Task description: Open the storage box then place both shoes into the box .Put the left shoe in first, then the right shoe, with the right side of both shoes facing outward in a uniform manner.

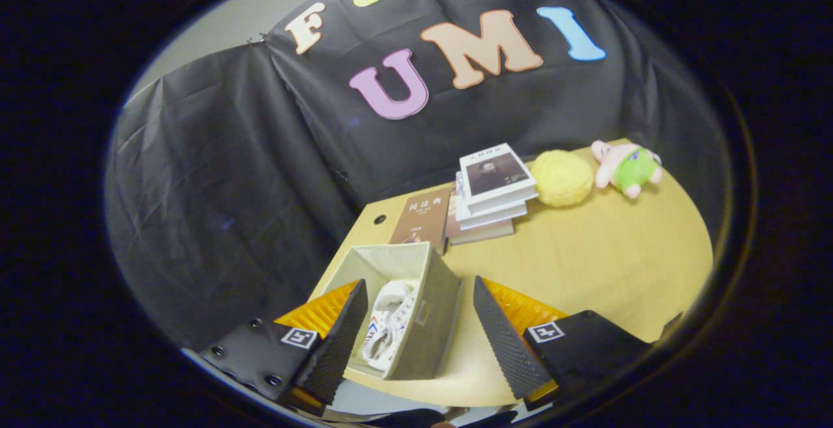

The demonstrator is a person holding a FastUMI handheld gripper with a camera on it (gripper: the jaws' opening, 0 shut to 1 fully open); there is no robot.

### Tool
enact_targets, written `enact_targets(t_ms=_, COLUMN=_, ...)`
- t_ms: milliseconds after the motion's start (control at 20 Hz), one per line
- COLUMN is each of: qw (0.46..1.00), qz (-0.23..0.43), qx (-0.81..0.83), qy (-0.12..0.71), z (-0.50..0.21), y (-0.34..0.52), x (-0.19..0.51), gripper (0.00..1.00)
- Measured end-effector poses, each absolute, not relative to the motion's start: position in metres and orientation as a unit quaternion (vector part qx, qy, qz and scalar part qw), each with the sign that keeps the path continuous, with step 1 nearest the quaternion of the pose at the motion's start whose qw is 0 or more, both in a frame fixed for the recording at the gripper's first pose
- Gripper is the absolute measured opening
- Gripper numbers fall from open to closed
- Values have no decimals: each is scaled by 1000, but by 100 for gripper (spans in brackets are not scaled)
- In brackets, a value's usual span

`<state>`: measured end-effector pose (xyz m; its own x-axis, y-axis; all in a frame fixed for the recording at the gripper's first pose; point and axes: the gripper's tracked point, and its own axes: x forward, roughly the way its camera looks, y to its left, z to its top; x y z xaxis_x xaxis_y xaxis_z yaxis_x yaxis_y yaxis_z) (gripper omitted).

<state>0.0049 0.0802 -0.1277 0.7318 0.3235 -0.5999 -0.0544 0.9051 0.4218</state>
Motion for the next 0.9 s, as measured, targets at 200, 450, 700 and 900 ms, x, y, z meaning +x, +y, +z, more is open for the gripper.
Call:
enact_targets(t_ms=200, qw=937, qz=81, qx=146, qy=308, z=-108, y=28, x=4, gripper=100)
enact_targets(t_ms=450, qw=960, qz=36, qx=100, qy=258, z=-93, y=-33, x=-3, gripper=100)
enact_targets(t_ms=700, qw=974, qz=8, qx=63, qy=217, z=-84, y=-74, x=-6, gripper=100)
enact_targets(t_ms=900, qw=983, qz=0, qx=19, qy=185, z=-84, y=-91, x=-10, gripper=100)
